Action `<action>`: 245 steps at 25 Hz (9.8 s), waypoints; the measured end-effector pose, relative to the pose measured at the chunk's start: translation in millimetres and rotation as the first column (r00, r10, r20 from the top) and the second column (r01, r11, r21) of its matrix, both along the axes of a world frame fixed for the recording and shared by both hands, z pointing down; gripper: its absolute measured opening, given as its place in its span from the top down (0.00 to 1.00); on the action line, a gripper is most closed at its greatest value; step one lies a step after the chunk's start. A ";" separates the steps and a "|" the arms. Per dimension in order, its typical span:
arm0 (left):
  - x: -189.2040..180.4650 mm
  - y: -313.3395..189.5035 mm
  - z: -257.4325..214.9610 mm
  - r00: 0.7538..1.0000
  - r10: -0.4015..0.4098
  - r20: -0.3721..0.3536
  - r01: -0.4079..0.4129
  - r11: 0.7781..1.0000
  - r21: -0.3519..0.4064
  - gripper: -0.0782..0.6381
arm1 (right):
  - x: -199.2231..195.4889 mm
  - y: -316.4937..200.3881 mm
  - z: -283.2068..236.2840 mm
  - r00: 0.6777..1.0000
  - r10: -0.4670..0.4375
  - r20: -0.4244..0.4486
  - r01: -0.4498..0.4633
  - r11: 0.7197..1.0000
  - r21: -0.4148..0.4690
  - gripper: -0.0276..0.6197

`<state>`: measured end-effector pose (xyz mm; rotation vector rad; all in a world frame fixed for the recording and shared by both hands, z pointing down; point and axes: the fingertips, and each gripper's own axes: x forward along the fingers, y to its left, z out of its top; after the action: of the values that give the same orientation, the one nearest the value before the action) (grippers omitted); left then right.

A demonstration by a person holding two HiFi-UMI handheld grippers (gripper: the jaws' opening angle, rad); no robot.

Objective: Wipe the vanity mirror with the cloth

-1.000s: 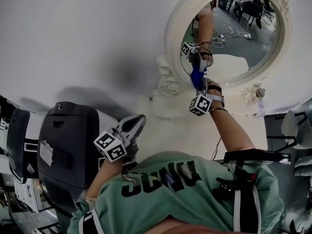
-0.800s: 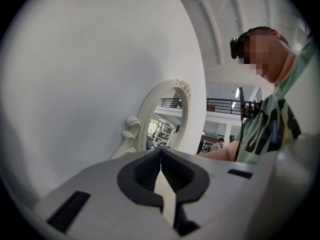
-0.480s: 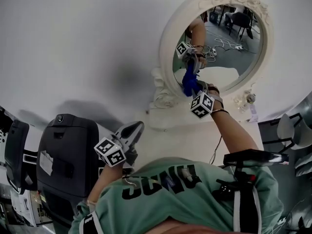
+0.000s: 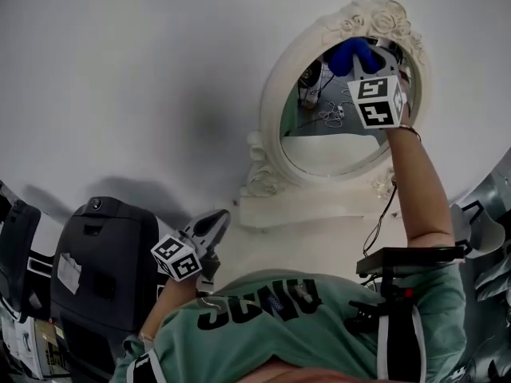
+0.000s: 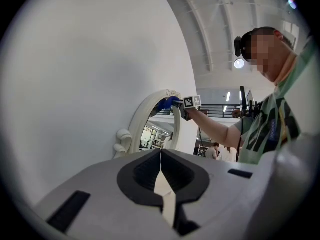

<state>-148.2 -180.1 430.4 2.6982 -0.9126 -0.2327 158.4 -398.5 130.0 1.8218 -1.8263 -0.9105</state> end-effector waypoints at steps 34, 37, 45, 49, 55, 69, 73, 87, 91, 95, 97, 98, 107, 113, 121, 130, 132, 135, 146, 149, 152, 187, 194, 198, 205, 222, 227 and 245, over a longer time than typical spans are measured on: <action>4.9 2.5 16.3 1.000 0.013 0.013 -0.012 0.998 -0.062 0.87 | -40.0 -25.0 215.8 0.925 0.067 -0.374 -0.125 0.983 -0.131 0.84; 9.8 4.9 20.2 1.000 0.016 0.013 -0.015 0.997 -0.078 0.87 | -44.7 -25.3 279.4 0.914 0.034 -0.404 -0.121 0.974 -0.190 0.84; 10.5 12.5 31.8 0.999 0.007 0.045 -0.002 0.993 -0.119 0.87 | -50.7 -24.7 471.4 0.880 -0.102 -0.463 -0.142 0.875 -0.463 0.84; 6.4 19.2 32.5 0.999 -0.003 0.049 0.009 0.993 -0.117 0.87 | -47.6 -22.2 486.1 0.897 -0.122 -0.424 -0.125 0.851 -0.510 0.84; 0.8 23.1 24.2 0.999 -0.015 0.038 0.019 0.996 -0.089 0.87 | -49.6 -19.7 486.3 0.917 -0.143 -0.373 -0.136 0.767 -0.627 0.84; -3.4 17.6 6.6 1.000 0.005 -0.020 -0.006 1.000 -0.028 0.87 | -8.0 13.0 73.6 0.985 -0.007 -0.171 -0.006 0.997 -0.076 0.83; -2.3 15.1 4.3 1.000 0.011 -0.024 -0.012 1.000 -0.015 0.87 | 9.5 3.1 6.1 0.985 0.072 -0.158 -0.072 0.997 0.003 0.83; -8.1 -1.3 11.4 0.999 0.005 -0.033 -0.006 0.999 -0.032 0.87 | 20.4 -32.0 -6.6 0.973 0.149 -0.178 -0.159 0.986 -0.042 0.83; 2.5 -7.0 10.3 0.999 0.029 -0.026 -0.030 0.999 -0.030 0.87 | 14.4 -31.4 5.8 0.948 0.180 -0.262 -0.191 0.982 -0.013 0.84; 10.4 -7.4 10.4 0.999 0.046 -0.023 -0.047 0.998 -0.045 0.87 | 5.3 -29.7 60.5 0.928 0.170 -0.333 -0.188 0.982 -0.024 0.84; 10.7 -7.7 12.8 0.999 0.047 -0.021 -0.048 0.997 -0.058 0.87 | 1.0 -29.1 96.6 0.920 0.155 -0.360 -0.180 0.983 -0.038 0.84; 10.3 -8.4 14.2 0.999 0.046 -0.019 -0.047 0.997 -0.064 0.87 | -1.0 -29.3 115.2 0.918 0.147 -0.369 -0.177 0.983 -0.049 0.84; 17.5 -1.8 22.1 0.999 0.042 0.025 -0.040 0.994 -0.101 0.87 | -23.5 -23.9 323.2 0.919 0.035 -0.393 -0.135 0.964 -0.229 0.84; 16.7 -0.4 31.6 0.998 0.031 0.055 -0.023 0.991 -0.129 0.87 | -32.6 -23.8 439.6 0.892 -0.053 -0.449 -0.144 0.908 -0.393 0.84; 8.7 3.4 34.4 0.999 0.002 0.049 0.005 0.991 -0.136 0.87 | -24.9 -22.8 502.1 0.888 -0.107 -0.447 -0.156 0.845 -0.512 0.84; 21.0 5.4 14.1 0.999 0.040 0.018 -0.039 0.997 -0.068 0.87 | -22.9 -6.0 428.7 0.956 -0.169 -0.241 -0.015 0.789 -0.614 0.84; 19.8 5.5 9.6 0.999 0.040 0.009 -0.039 0.998 -0.051 0.87 | -12.9 -2.2 363.4 0.973 -0.142 -0.183 0.024 0.849 -0.527 0.84; 15.1 6.2 8.9 0.999 0.034 -0.005 -0.034 0.998 -0.047 0.87 | 10.2 -1.2 246.1 0.988 -0.075 -0.132 0.025 0.937 -0.348 0.84; 3.3 2.1 -0.9 1.000 0.019 -0.024 -0.019 1.000 -0.002 0.87 | 61.7 -27.8 -10.8 0.975 0.181 -0.129 -0.182 0.983 0.004 0.84; -2.8 1.2 0.0 0.999 0.007 -0.035 -0.008 1.000 -0.012 0.87 | 63.9 -31.6 -11.4 0.973 0.199 -0.114 -0.201 0.980 -0.009 0.84; -6.6 -3.5 0.1 0.999 0.000 -0.032 0.000 1.000 -0.013 0.87 | 63.6 -32.7 -12.2 0.972 0.211 -0.101 -0.213 0.977 -0.008 0.84; 16.2 -6.9 35.8 0.998 0.009 0.068 0.003 0.984 -0.176 0.87 | 36.2 -26.6 470.1 0.929 0.078 -0.362 -0.223 0.898 -0.379 0.84; 8.0 -6.0 37.0 0.997 -0.016 0.071 0.028 0.985 -0.171 0.87 | 38.5 -26.3 519.8 0.926 0.053 -0.375 -0.242 0.843 -0.480 0.84; 8.6 -6.3 35.4 0.998 -0.007 0.057 0.016 0.987 -0.162 0.87 | 34.6 -26.8 528.4 0.941 0.022 -0.336 -0.219 0.799 -0.560 0.84; 19.3 -4.4 20.7 0.999 0.040 0.031 -0.036 0.993 -0.112 0.87 | 29.5 -11.0 452.0 0.983 -0.013 -0.186 -0.107 0.779 -0.618 0.84; 13.0 -9.1 14.4 0.997 0.057 -0.046 -0.061 0.995 -0.074 0.87 | 120.5 -30.2 -3.0 0.950 0.296 -0.095 -0.294 0.955 0.038 0.84; 9.1 -13.6 18.5 0.998 0.048 -0.040 -0.052 0.995 -0.083 0.87 | 121.1 -33.0 -4.9 0.938 0.339 -0.078 -0.334 0.940 0.062 0.84; 41.3 -13.6 32.8 0.994 0.111 -0.003 -0.110 0.982 -0.151 0.87 | 114.2 -29.2 218.2 0.899 0.321 -0.297 -0.376 0.914 -0.151 0.86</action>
<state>-106.9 -193.7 463.3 2.5997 -0.7465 -0.1277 272.5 -427.7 348.2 1.7264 -1.3174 -0.7561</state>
